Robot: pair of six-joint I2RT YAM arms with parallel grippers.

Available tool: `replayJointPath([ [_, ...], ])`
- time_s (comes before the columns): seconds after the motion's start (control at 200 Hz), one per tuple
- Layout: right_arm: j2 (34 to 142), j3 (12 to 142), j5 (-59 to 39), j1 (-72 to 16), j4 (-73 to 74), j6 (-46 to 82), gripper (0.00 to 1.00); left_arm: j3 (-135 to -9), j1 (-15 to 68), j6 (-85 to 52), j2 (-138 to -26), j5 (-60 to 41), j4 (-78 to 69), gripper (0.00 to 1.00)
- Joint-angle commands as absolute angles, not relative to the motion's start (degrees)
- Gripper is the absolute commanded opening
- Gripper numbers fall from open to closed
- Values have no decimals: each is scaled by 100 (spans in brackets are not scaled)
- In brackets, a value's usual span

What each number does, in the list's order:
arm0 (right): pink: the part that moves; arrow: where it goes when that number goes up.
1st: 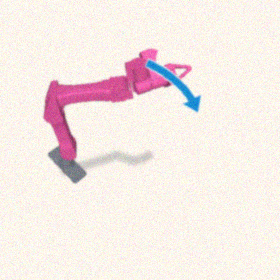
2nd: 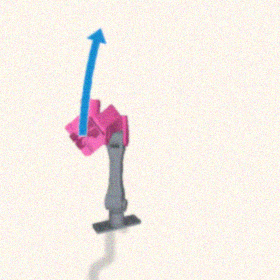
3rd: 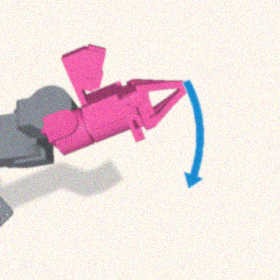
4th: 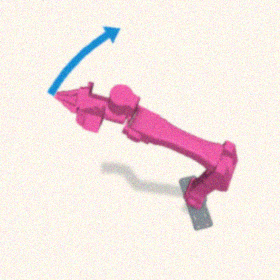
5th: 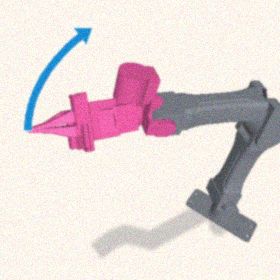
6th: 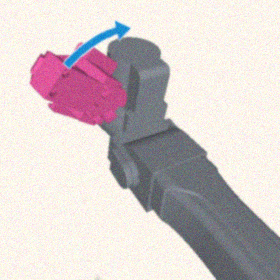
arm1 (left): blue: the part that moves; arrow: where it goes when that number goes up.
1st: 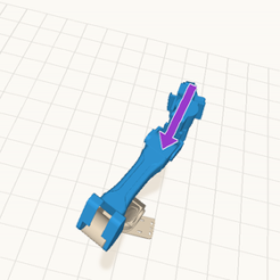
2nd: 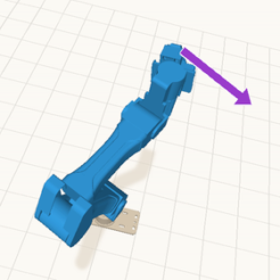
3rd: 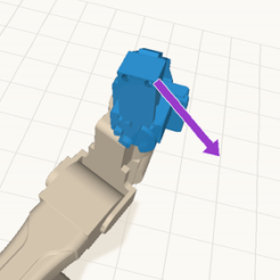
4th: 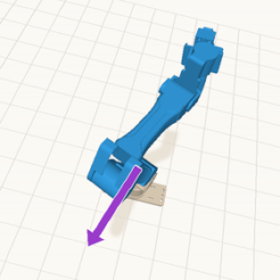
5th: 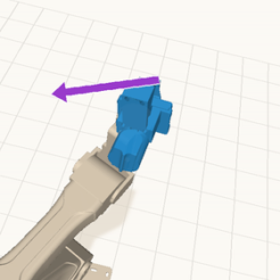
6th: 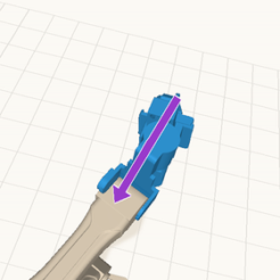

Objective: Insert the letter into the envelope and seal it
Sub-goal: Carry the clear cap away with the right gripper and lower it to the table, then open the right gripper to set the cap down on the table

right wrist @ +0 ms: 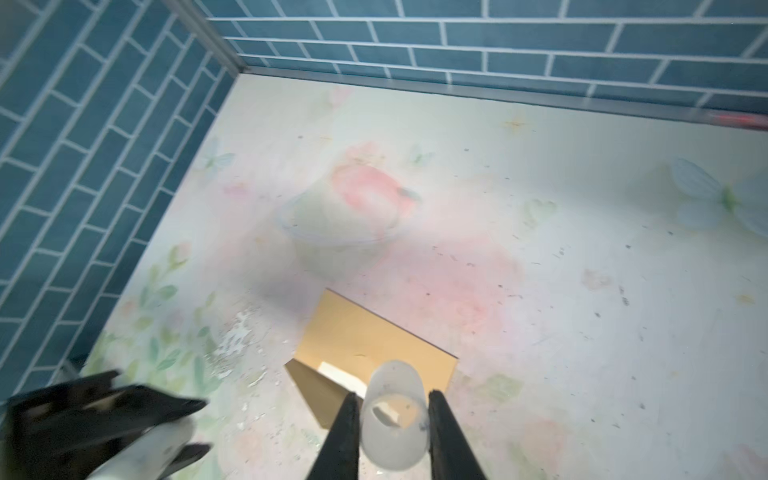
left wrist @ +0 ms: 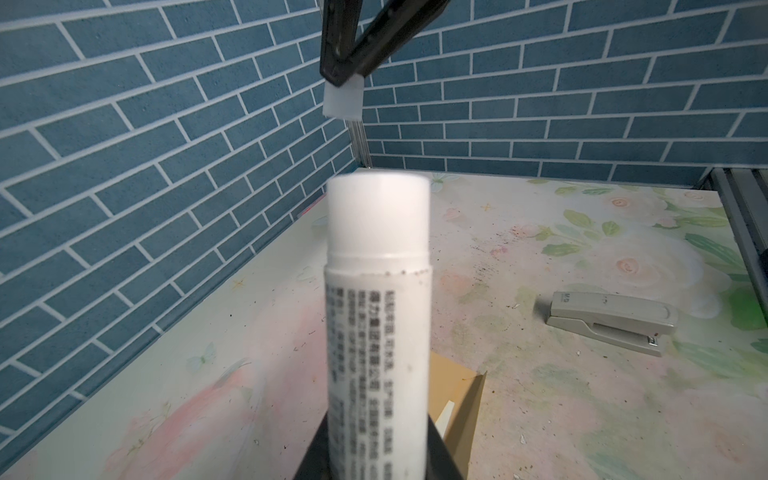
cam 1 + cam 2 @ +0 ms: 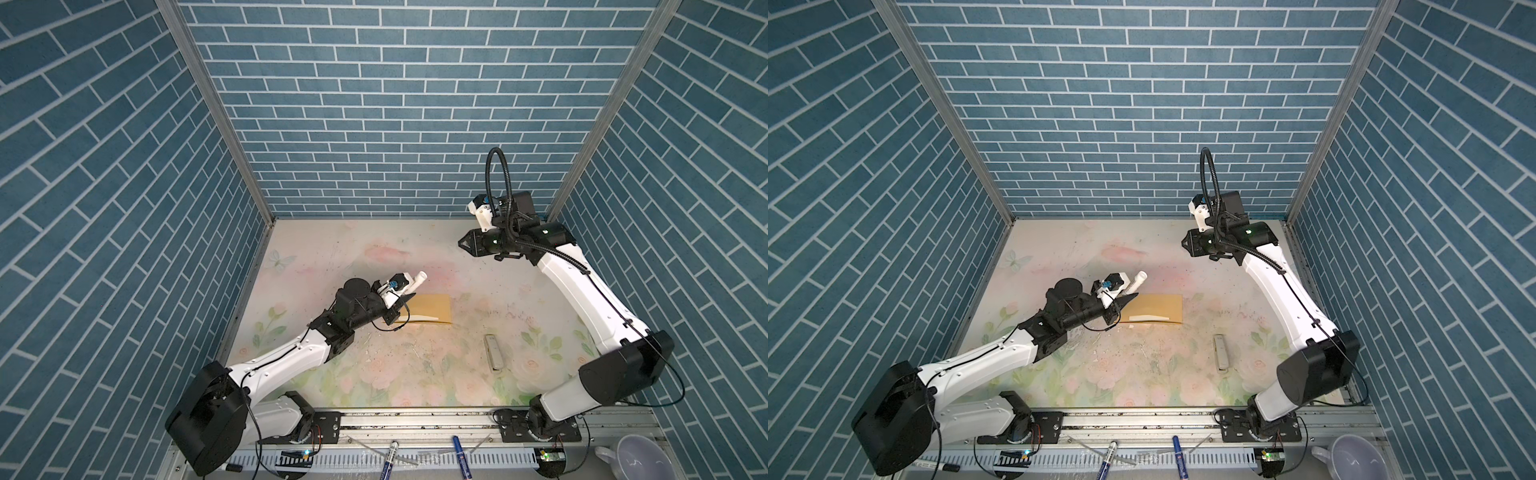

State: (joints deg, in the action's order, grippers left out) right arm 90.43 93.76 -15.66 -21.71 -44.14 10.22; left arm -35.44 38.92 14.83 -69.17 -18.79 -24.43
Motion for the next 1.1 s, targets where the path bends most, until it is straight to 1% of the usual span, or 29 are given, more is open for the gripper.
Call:
replayJointPath([
  [0.0,9586,9104,-1162,-1859,-4185,987,0,-3543,3894,1443,-6836,-1950,-2477,0],
  [0.3,11130,9300,-817,-1434,-3849,853,0,-3474,3894,1441,-6706,-1892,-2434,0],
  [0.515,11851,9429,-627,-1344,-3744,795,0,-3445,3897,1442,-6685,-1889,-2426,0],
  [0.93,12124,9189,-392,-1321,-3518,821,0,-3445,3898,1424,-6742,-1902,-2462,0],
  [1.09,12094,9064,-427,-1326,-3480,861,7,-3425,3900,1424,-6738,-1885,-2474,0],
])
